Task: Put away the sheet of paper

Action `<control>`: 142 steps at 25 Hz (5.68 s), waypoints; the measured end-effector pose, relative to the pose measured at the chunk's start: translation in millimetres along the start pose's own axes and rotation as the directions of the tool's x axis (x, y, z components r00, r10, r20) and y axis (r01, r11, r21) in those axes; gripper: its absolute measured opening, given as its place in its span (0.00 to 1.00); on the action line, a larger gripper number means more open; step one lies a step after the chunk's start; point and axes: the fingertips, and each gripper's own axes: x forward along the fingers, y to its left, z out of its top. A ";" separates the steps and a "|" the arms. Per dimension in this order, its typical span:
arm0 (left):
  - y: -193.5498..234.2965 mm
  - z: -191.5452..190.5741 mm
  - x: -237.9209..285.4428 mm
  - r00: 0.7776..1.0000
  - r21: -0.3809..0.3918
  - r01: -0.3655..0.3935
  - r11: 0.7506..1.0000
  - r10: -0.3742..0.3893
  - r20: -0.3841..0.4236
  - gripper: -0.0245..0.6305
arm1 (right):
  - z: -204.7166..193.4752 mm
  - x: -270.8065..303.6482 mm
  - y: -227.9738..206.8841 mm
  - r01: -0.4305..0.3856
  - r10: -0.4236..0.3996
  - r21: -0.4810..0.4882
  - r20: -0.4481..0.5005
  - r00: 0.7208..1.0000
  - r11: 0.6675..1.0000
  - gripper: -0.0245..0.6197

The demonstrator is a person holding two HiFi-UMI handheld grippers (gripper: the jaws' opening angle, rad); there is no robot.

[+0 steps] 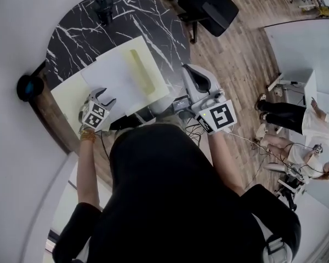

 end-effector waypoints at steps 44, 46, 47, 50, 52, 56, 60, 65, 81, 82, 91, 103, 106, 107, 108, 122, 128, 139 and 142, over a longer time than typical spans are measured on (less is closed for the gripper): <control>17.6 14.5 102.1 0.973 0.027 0.052 0.998 -0.045 -0.225 0.27 | 7.8 -26.4 49.5 -0.137 0.140 -0.083 0.022 0.990 0.987 0.04; 17.8 16.0 102.9 0.974 0.025 0.045 0.999 -0.039 -0.223 0.23 | 7.2 -26.6 48.9 -0.136 0.138 -0.082 0.020 0.990 0.987 0.04; 17.8 16.9 103.7 0.974 0.028 0.042 0.999 -0.035 -0.224 0.20 | 6.7 -26.4 48.5 -0.136 0.138 -0.082 0.018 0.990 0.987 0.04; 16.0 17.9 107.4 0.971 0.052 0.033 0.998 -0.020 -0.239 0.14 | 5.9 -26.5 46.5 -0.131 0.133 -0.080 0.017 0.991 0.988 0.04; 14.5 18.0 109.3 0.970 0.053 0.029 0.998 -0.015 -0.243 0.11 | 6.2 -27.2 45.3 -0.127 0.129 -0.077 0.019 0.991 0.989 0.04; 15.1 22.3 109.7 0.969 0.009 0.036 0.999 -0.033 -0.244 0.09 | 5.0 -27.8 43.3 -0.126 0.127 -0.076 0.014 0.992 0.989 0.04; 23.1 32.4 104.1 0.969 -0.035 0.009 0.999 -0.017 -0.245 0.07 | 3.6 -27.1 43.4 -0.127 0.128 -0.071 0.014 0.992 0.989 0.04; 32.6 54.5 97.4 0.970 -0.023 -0.046 0.999 0.039 -0.238 0.07 | 2.5 -28.7 41.1 -0.119 0.120 -0.068 0.009 0.993 0.991 0.04; 3.2 60.1 120.6 0.970 -0.058 0.078 0.995 -0.089 -0.228 0.12 | 2.0 -38.8 22.1 -0.078 0.079 -0.062 0.017 0.997 0.995 0.03; 0.7 62.6 117.1 0.973 -0.033 0.094 0.995 -0.098 -0.207 0.17 | 2.5 -40.2 19.0 -0.071 0.072 -0.061 0.017 0.997 0.996 0.03; 19.8 93.0 70.6 0.998 0.125 0.012 0.992 -0.004 -0.068 0.26 | -7.0 -45.8 1.3 -0.037 0.037 -0.026 0.024 0.999 0.999 0.04; 26.4 106.9 138.6 0.976 0.155 0.067 0.986 -0.032 -0.218 0.44 | -18.0 -64.7 -10.8 0.025 -0.025 -0.015 -0.010 1.000 1.000 0.03; 25.6 102.8 146.0 0.974 0.108 0.066 0.992 -0.040 -0.222 0.44 | -22.2 -68.6 -13.3 0.038 -0.038 -0.009 -0.015 0.999 0.999 0.04; 27.9 104.0 145.5 0.976 0.098 0.052 0.994 -0.029 -0.216 0.44 | -22.5 -68.5 -13.4 0.039 -0.039 -0.006 -0.014 0.999 0.999 0.04; 30.3 105.7 145.0 0.978 0.090 0.037 0.995 -0.017 -0.209 0.44 | -22.1 -68.2 -13.1 0.038 -0.038 -0.005 -0.013 0.999 0.999 0.04; 22.9 108.4 140.5 0.987 0.374 0.041 0.926 0.021 -0.160 0.44 | -24.7 -67.3 -11.6 0.031 -0.031 -0.001 -0.021 0.999 1.000 0.04; 22.9 86.3 163.1 0.968 0.195 0.124 0.973 -0.075 -0.240 0.43 | -25.3 -66.8 -13.4 0.030 -0.030 0.002 -0.028 0.999 1.000 0.04; -1.1 74.1 156.3 0.958 0.175 0.132 0.976 -0.080 -0.277 0.27 | -26.7 -63.6 -14.4 0.027 -0.027 0.002 -0.024 0.999 1.000 0.04; -2.6 71.1 156.2 0.953 0.226 0.138 0.964 -0.068 -0.294 0.17 | -26.1 -62.0 -11.6 0.022 -0.022 0.000 -0.022 1.000 1.000 0.04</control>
